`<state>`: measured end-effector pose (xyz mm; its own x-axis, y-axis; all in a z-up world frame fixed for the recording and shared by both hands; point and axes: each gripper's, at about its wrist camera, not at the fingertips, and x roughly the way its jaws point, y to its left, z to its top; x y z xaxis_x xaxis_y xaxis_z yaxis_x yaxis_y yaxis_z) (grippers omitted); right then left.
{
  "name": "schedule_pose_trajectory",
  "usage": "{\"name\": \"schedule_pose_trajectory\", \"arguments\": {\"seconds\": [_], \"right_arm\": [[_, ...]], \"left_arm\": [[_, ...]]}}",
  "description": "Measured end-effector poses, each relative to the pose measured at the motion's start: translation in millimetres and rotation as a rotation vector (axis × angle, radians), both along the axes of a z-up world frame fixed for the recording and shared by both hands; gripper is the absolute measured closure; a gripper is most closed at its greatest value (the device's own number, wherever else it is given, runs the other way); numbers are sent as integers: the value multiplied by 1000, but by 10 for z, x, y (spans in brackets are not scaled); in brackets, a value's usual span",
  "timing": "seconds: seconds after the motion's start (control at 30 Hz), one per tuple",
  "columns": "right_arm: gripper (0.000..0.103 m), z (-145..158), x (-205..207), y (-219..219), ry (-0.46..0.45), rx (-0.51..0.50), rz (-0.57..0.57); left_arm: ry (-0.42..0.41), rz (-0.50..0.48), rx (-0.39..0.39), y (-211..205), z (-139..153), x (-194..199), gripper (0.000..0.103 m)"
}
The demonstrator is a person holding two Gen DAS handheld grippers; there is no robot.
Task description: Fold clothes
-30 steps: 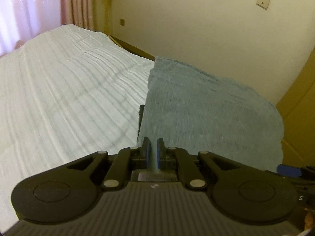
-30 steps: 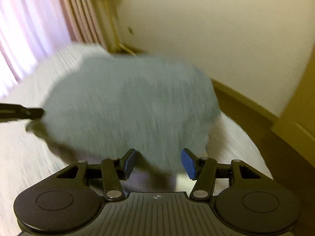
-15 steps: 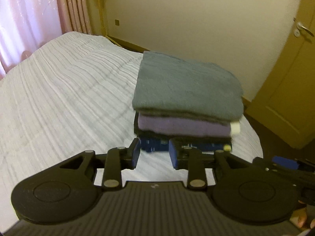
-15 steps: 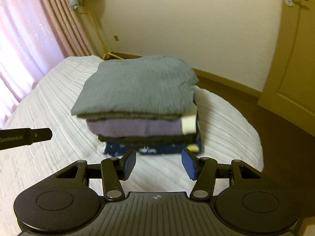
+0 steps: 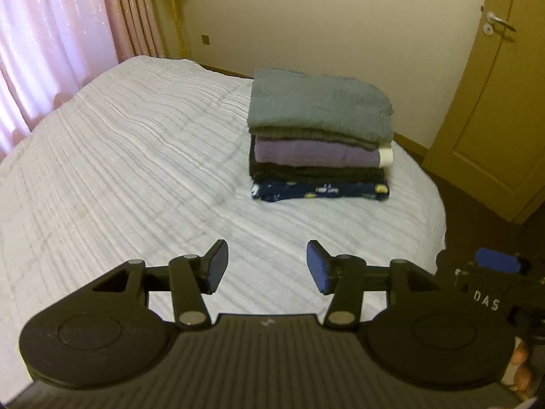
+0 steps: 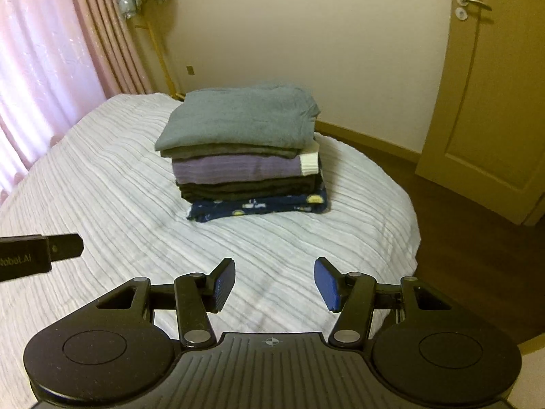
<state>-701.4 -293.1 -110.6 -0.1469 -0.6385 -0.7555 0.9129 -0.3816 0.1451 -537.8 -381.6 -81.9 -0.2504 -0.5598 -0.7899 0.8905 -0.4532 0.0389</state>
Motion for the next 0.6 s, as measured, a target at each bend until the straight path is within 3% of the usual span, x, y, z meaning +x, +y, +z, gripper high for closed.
{"name": "schedule_pose_trajectory", "arguments": {"seconds": [0.23,0.6], "right_arm": [[48,51,201,215,-7,-1,-11],[48,-34,374,257,-31,70,-26]], "left_arm": [[10,-27,-11,281,38,176,56],[6,-38,50,362,-185,350,56]]}}
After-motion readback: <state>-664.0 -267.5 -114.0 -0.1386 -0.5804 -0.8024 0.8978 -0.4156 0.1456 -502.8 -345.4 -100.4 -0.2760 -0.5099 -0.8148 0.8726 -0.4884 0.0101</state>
